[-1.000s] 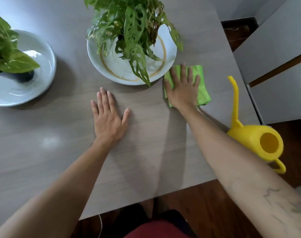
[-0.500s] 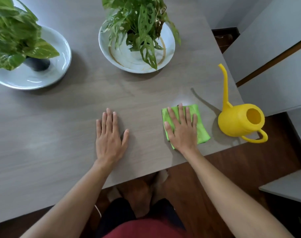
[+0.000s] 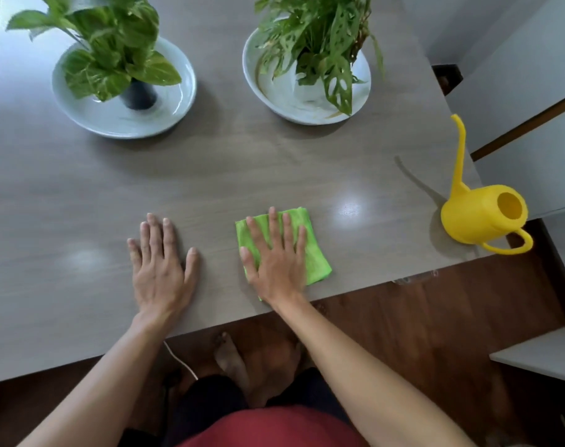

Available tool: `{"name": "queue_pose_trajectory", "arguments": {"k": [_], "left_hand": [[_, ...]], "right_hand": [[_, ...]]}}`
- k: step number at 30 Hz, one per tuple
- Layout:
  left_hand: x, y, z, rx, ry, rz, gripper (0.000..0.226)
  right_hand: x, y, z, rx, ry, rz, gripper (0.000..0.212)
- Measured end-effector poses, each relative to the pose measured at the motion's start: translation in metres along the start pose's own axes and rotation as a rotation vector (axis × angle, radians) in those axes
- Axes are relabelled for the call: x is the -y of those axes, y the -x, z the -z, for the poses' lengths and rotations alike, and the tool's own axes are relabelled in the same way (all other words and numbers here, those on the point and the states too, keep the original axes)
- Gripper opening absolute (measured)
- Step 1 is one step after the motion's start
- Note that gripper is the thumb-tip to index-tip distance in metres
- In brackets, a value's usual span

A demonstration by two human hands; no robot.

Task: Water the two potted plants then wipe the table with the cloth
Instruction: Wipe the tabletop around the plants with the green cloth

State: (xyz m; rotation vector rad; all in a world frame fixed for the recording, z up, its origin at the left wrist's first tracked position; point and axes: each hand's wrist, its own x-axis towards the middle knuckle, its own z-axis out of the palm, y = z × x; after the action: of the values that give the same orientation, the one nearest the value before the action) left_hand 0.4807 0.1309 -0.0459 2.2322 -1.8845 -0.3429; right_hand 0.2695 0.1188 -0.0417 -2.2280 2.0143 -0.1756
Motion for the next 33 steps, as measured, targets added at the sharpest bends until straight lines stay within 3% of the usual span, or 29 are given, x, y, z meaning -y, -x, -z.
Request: {"name": "queue_pose_trajectory", "arguments": {"k": [3, 8, 12, 15, 20, 33], "left_hand": [[0.0, -0.001, 0.0, -0.002, 0.029, 0.0, 0.076], [-0.008, -0.005, 0.007, -0.018, 0.104, 0.037, 0.079], [-0.051, -0.01, 0.009, -0.055, 0.13, -0.043, 0.077], [-0.099, -0.007, 0.0, -0.033, 0.106, -0.107, 0.077], [-0.167, 0.005, -0.03, 0.081, 0.013, -0.018, 0.08], [-0.14, 0.009, -0.037, 0.053, -0.118, -0.122, 0.073]], "right_hand": [[0.033, 0.002, -0.005, 0.029, -0.019, 0.026, 0.062], [0.026, -0.003, 0.008, 0.135, -0.061, 0.071, 0.064], [-0.017, -0.02, 0.032, 0.055, -0.151, 0.149, 0.06], [-0.066, -0.042, 0.038, 0.02, -0.181, 0.022, 0.059], [-0.108, -0.052, 0.024, 0.038, -0.136, -0.02, 0.06], [-0.108, -0.048, 0.015, -0.032, -0.107, -0.027, 0.055]]}}
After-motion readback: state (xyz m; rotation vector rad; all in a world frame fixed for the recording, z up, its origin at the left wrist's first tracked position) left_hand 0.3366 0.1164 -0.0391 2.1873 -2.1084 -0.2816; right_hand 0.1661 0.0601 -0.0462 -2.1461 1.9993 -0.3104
